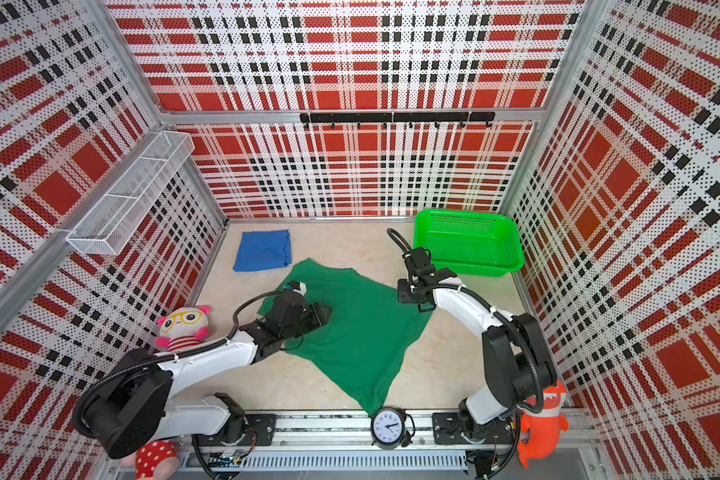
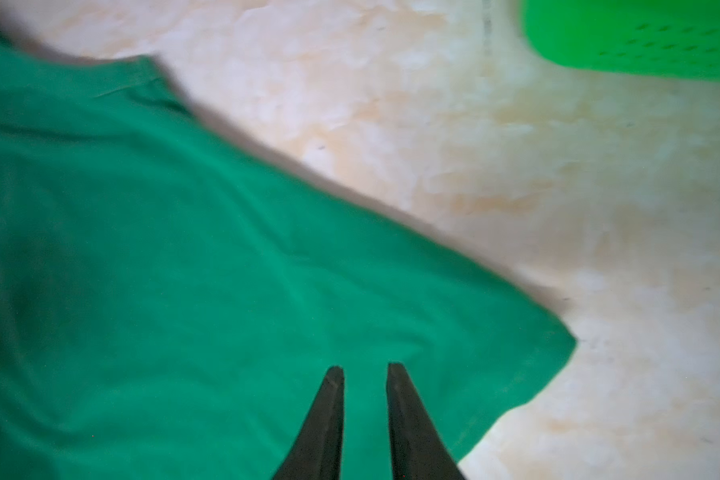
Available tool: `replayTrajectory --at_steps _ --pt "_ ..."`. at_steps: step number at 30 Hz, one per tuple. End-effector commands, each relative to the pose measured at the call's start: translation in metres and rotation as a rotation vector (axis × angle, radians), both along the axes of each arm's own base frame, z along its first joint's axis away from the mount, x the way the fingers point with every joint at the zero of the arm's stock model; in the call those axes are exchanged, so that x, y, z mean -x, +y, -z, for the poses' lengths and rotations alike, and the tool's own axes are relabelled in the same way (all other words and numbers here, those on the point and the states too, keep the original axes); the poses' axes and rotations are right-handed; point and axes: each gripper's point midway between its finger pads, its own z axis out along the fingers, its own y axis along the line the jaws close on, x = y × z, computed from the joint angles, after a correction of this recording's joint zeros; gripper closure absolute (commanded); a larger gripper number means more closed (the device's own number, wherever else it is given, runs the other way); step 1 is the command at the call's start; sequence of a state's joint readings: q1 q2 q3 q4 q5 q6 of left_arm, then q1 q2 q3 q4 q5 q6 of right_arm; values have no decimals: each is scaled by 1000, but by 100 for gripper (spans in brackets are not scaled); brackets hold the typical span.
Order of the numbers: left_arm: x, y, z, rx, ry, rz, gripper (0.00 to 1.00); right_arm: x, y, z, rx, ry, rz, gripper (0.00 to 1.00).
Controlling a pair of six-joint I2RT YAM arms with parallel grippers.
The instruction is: Fold and stack the tank tops
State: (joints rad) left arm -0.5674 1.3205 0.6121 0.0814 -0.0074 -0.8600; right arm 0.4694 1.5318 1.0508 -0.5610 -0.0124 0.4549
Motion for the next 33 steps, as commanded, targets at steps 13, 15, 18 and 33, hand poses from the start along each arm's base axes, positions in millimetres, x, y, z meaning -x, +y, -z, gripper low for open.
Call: replayTrajectory --at_steps 13,15,18,33 --pt "-58 77 76 -118 85 -116 49 84 -31 94 141 276 112 78" --pt "-48 91 84 -113 100 -146 49 64 -40 98 147 262 133 79" --pt "-33 118 90 -94 117 -216 49 23 -41 98 160 212 124 80" --pt "-43 131 18 -94 -18 -260 49 1 8 27 -17 87 -24 79"
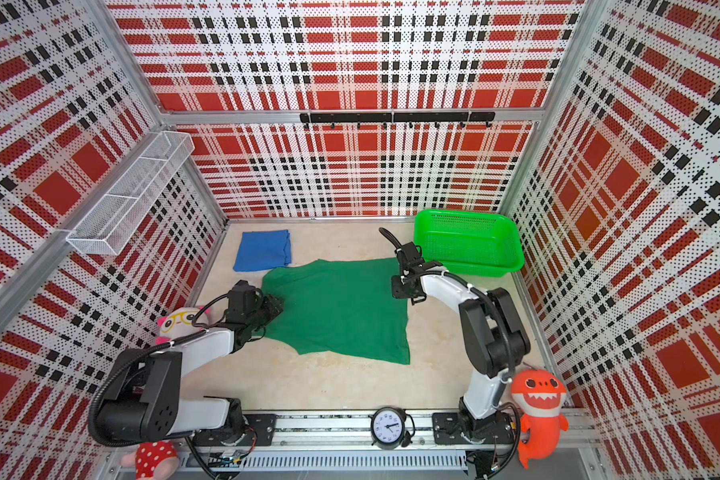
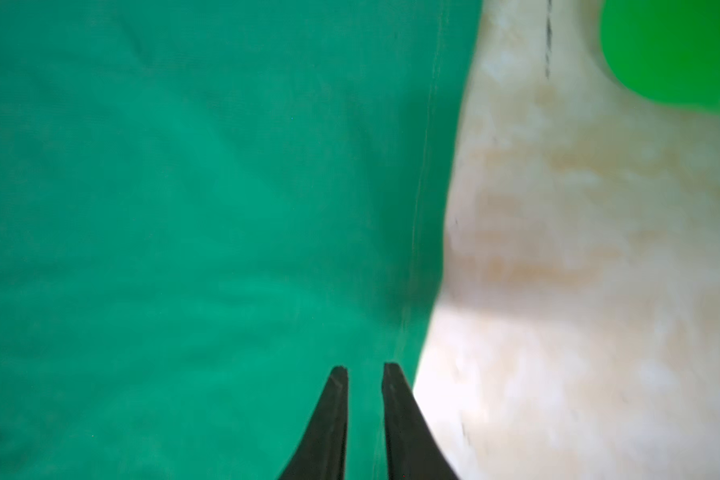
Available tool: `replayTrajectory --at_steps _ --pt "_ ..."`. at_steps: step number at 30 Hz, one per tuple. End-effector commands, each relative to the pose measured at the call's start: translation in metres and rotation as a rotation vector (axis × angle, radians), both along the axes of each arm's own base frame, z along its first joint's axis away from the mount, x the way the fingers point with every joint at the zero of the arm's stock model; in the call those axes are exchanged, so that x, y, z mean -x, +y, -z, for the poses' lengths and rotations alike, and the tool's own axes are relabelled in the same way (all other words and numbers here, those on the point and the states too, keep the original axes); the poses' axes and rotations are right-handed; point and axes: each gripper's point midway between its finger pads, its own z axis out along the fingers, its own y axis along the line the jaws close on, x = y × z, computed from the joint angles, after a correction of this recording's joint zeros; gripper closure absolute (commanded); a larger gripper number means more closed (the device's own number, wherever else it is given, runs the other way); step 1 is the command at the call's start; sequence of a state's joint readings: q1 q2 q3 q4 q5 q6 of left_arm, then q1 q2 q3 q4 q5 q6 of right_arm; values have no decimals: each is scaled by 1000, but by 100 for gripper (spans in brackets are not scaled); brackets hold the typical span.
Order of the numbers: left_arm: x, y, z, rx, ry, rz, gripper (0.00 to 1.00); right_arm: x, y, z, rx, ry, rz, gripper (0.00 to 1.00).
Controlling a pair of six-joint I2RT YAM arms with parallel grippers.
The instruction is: Fold and stack the tank tops
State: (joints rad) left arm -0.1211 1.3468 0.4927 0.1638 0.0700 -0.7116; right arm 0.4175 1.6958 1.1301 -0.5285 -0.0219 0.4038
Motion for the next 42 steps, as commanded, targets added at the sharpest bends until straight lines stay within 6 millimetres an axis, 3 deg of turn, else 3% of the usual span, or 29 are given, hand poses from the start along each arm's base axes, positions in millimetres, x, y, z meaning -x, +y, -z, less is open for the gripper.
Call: replayTrajectory --at_steps 1,3,6,10,13,16,20,24,26,30,33,34,37,39,42 --pt "-13 -30 -26 -9 -47 64 49 45 25 1 -84 63 -42 79" --pt "-15 -54 -22 -13 -38 115 49 65 39 12 -85 107 -53 79" --pt "-14 -65 0 19 -6 134 49 84 30 36 -61 157 6 79" --pt "-6 -53 36 33 47 104 49 97 -16 59 39 190 93 79" --pt "-1 -55 50 50 75 116 50 96 -49 49 105 167 147 78" --pt "-5 -56 45 54 63 118 50 84 -60 16 149 87 140 77" --pt "-14 -61 33 37 42 129 50 85 -28 -6 37 49 83 77" --pt "-17 -65 25 26 35 137 50 109 32 1 -105 95 5 77" --pt "-17 -64 28 14 43 135 50 119 40 19 -134 136 1 77" --pt "-16 -58 36 3 64 130 50 127 16 50 -53 179 54 77" --pt "-14 -53 41 -5 73 128 50 129 -13 55 2 185 106 77" --pt "-16 -42 42 -6 75 101 50 130 -24 55 26 186 121 77" --pt "-15 -35 41 -6 72 89 50 128 -54 46 93 167 164 77" --pt "-16 -35 33 -4 53 92 50 125 -53 31 70 136 161 77" --pt "-22 -45 3 -23 -6 123 49 127 -44 15 8 132 146 74"
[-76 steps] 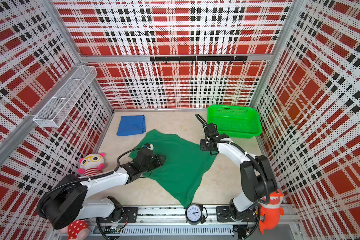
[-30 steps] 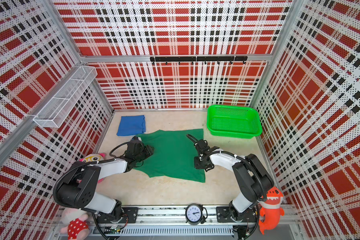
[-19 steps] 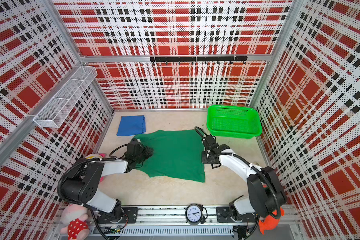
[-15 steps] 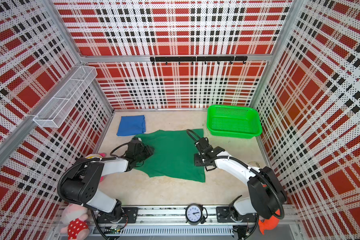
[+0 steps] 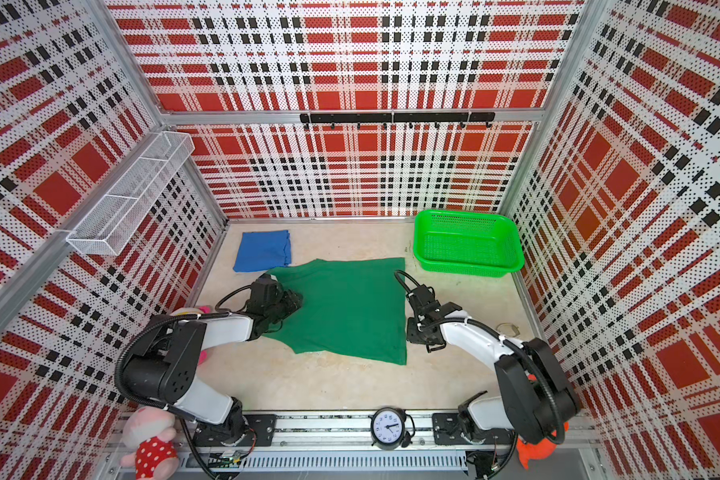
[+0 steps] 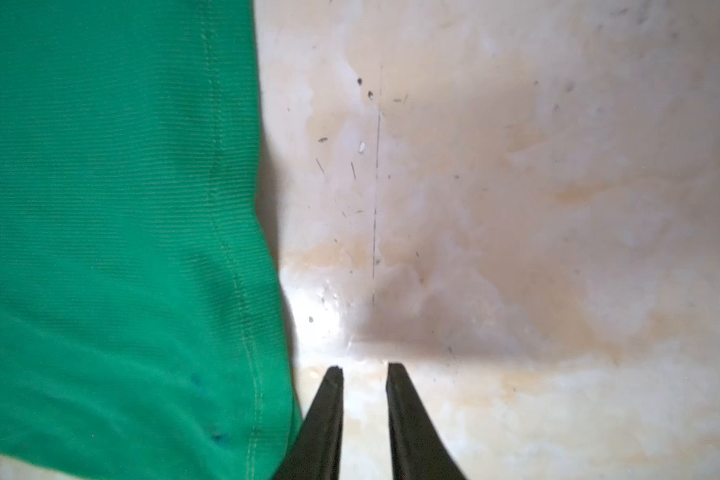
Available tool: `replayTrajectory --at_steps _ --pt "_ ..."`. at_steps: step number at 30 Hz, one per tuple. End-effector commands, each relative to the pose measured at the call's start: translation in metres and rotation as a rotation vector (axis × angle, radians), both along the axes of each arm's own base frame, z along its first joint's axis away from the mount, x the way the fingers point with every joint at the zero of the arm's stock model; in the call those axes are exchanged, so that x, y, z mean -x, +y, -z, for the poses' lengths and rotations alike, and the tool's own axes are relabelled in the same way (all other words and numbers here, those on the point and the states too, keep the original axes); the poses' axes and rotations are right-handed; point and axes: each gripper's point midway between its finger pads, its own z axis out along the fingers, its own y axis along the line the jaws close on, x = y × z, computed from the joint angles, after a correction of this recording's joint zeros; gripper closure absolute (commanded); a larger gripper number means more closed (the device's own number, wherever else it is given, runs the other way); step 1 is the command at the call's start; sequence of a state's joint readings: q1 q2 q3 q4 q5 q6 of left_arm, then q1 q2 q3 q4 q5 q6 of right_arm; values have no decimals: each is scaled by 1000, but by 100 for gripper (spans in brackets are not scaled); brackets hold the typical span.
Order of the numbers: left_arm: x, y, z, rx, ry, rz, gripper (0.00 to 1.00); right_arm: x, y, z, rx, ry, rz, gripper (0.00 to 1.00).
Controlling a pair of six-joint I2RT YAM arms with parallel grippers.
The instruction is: Fold and stack the tank tops
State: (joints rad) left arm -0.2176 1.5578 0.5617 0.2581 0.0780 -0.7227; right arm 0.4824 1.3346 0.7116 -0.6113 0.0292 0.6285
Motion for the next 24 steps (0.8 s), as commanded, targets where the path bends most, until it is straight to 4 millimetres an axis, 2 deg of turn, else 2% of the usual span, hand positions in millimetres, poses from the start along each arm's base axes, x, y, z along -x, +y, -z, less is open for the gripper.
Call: replayTrajectory --at_steps 1,3,5,7,10,12,14,17,21,24 --pt "-6 -6 -37 -31 -74 34 48 6 3 -20 -31 -8 -15 73" --pt "-4 -19 -66 -52 -113 67 44 15 5 -23 -68 5 -12 72" --pt "2 -20 -90 -89 -126 78 41 27 10 -23 -115 22 -9 71" --pt "16 -16 -101 -117 -100 82 40 38 17 -22 -162 39 -9 70" --pt "54 -7 -90 -125 8 93 40 53 23 -16 -193 63 -15 69" --pt "85 -3 -71 -109 101 105 41 57 26 -12 -205 74 -24 68" --pt "117 2 -52 -120 217 125 43 58 27 -11 -206 77 -32 68" --pt "151 -1 -43 -117 305 127 44 56 27 -15 -196 73 -53 67" --pt "179 -17 -28 -18 340 109 46 57 25 -11 -170 89 -70 65" --pt "182 -21 -13 13 342 102 48 56 26 -8 -165 91 -80 61"
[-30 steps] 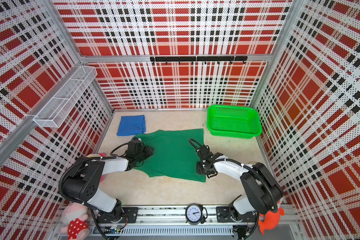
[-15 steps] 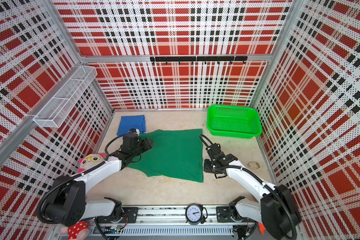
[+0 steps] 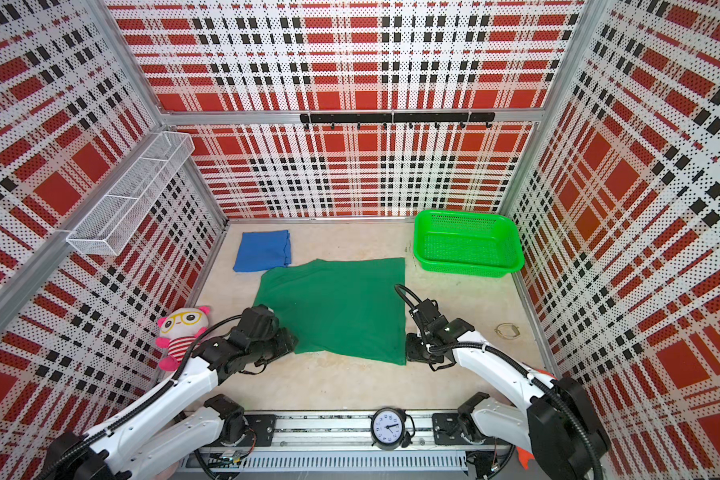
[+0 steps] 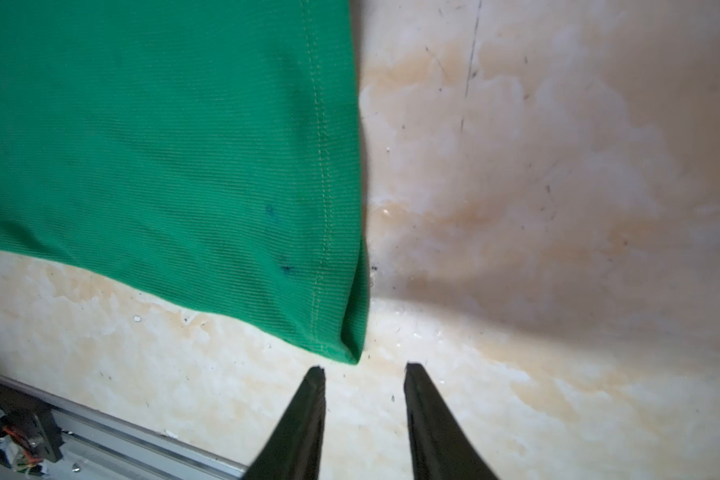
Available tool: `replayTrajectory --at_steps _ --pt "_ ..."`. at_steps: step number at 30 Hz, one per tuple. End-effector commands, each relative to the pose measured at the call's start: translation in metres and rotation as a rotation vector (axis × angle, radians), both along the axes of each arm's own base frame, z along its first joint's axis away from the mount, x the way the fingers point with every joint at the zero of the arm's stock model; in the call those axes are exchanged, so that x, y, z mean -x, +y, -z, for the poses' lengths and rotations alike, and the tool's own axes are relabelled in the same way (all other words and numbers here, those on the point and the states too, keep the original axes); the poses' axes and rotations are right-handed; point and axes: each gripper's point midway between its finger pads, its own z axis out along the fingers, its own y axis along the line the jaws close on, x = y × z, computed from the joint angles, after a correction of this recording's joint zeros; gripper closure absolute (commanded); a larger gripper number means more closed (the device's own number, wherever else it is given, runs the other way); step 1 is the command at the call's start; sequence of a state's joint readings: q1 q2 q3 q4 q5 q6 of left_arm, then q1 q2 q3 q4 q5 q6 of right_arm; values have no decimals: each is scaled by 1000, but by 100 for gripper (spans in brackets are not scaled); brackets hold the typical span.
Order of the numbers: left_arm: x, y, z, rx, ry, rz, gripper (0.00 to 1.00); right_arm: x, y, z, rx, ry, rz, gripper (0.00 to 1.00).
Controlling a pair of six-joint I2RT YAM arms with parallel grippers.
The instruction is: Fold and stack the tank tops
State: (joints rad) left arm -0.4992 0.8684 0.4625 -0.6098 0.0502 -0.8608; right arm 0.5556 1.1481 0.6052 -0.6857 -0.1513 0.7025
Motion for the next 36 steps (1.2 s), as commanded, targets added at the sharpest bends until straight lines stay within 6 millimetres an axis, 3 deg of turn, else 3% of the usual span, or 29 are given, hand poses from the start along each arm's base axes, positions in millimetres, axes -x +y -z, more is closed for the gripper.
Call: replayTrajectory --at_steps 1,14,23,32,34,36 --pt "8 -2 17 48 57 -62 48 -4 4 -3 2 -5 -22 60" --pt "-9 -10 35 17 59 -53 50 -2 1 -2 6 -17 -20 58" --pt "-15 -17 40 33 61 -50 56 4 15 13 -27 16 -39 57" --pt "-19 -17 40 19 55 -50 71 8 24 33 -25 61 -54 58" --pt "-19 -17 39 20 51 -46 79 10 23 36 -12 71 -49 61" --pt "-20 -17 37 13 48 -41 88 12 21 36 -6 79 -43 70"
